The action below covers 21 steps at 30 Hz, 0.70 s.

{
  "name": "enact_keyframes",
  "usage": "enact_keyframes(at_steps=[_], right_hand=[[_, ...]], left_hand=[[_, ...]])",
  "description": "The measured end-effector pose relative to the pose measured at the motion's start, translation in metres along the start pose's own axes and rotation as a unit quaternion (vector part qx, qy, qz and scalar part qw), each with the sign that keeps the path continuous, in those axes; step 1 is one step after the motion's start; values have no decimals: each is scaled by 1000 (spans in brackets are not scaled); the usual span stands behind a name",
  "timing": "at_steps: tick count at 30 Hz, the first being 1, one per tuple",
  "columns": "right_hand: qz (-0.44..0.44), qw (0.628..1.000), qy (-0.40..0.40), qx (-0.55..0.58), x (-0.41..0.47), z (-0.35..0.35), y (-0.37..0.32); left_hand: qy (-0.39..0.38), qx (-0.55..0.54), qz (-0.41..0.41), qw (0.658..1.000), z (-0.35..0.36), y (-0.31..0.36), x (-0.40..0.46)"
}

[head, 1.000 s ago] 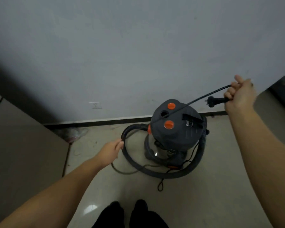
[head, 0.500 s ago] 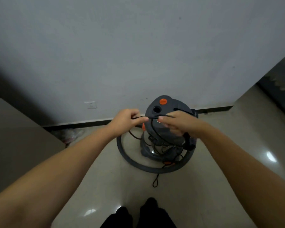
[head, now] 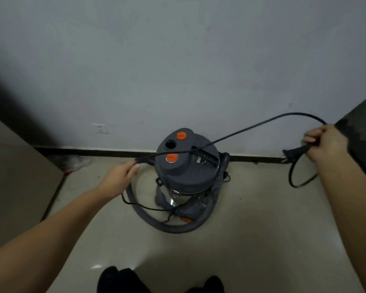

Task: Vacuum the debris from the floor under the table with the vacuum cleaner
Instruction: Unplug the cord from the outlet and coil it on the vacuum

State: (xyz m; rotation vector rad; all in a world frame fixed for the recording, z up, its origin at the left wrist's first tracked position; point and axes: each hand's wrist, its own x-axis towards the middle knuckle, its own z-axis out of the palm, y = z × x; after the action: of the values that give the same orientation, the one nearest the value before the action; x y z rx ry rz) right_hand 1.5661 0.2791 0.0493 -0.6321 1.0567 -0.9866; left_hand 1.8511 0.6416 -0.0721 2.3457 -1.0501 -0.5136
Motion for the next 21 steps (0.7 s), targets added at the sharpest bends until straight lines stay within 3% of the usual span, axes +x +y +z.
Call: enact_keyframes(at_steps=[4, 7, 10, 13, 15, 17, 19, 21], right_hand=[[21, 958, -163, -233, -1, 20, 28], [0, 846, -311, -434, -18, 22, 54], [-52, 711, -439, -547, -27, 8, 65], [-122, 647, -475, -584, -26, -5, 58], [-112, 638, -488, -585, -15, -8, 42], [-5, 659, -512, -551, 5, -11, 20], [102, 713, -509, -471, 32, -15, -8], [143, 793, -475, -355, 59, -15, -40]], left_hand=[[-110, 158, 117, 974, 54, 123, 9], [-139, 232, 177, 946, 79, 201, 17], [-63, 210, 191, 957, 87, 237, 31], [-20, 102, 148, 984, 93, 243, 45], [13, -3, 133, 991, 100, 239, 51], [40, -96, 108, 989, 108, 233, 55], [55, -169, 57, 983, 115, 225, 58], [84, -213, 2, 973, 125, 211, 62]])
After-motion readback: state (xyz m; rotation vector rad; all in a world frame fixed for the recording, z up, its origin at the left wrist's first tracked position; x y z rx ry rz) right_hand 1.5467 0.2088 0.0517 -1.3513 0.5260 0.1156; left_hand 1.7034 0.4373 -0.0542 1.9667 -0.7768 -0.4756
